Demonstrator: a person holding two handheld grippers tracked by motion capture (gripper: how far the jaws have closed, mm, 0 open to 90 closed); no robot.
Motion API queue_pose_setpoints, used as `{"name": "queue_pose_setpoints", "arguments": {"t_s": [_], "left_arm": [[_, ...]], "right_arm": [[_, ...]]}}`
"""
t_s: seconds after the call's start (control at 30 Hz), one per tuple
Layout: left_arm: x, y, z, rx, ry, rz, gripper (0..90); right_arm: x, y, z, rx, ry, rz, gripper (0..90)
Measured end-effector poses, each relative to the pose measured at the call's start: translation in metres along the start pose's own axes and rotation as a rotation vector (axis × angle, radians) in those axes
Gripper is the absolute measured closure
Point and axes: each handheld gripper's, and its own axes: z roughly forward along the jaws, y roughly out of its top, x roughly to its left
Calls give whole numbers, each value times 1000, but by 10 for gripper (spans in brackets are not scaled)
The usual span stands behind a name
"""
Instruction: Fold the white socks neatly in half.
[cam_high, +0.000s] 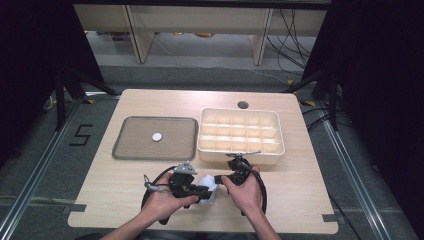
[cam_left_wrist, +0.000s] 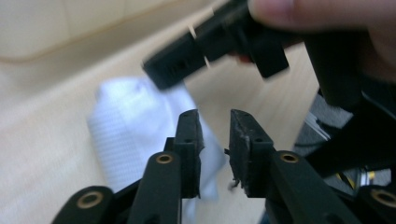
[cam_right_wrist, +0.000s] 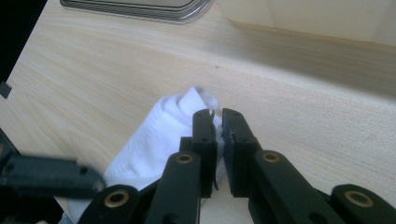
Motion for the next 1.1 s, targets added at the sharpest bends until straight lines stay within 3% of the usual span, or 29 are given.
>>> {"name": "queue_pose_setpoints", "arguments": {"t_s": [0.07, 0.23, 0.33, 0.47, 0.57, 0.6, 0.67, 0.7, 0.8, 0.83, 0.93, 1.1], "left_arm": [[3, -5, 5, 17, 6, -12, 783], [2, -10, 15, 45, 10, 3, 833], [3, -11, 20, 62, 6, 1, 859], [3, -12, 23, 64, 9, -4, 880], [4, -12, 25, 68, 13, -4, 890], [4, -12, 23, 90, 21, 1, 890], [3, -12, 24, 81, 14, -2, 890], [4, -12, 25, 70, -4, 3, 889], [4, -12, 24, 66, -4, -10, 888], [4, -13, 24, 64, -3, -12, 888], [3, -13, 24, 63, -3, -13, 887], [3, -13, 24, 69, -4, -8, 886]], "right_arm": [[0, 0, 1, 2, -8, -14, 845], [3, -1, 3, 0, -32, -21, 844], [3, -1, 6, 8, -25, -28, 844], [3, -2, 9, 12, -24, -36, 842], [4, -3, 9, -6, -50, -39, 837], [3, -2, 8, 29, -49, -40, 828], [6, -2, 7, 15, -46, -41, 787], [8, -2, 4, 10, -84, -51, 769], [16, 0, -4, -21, -100, -68, 764], [24, 1, -13, -46, -107, -103, 791], [32, 2, -15, -35, -88, -148, 891], [30, -4, 2, 39, -50, -171, 900]]}}
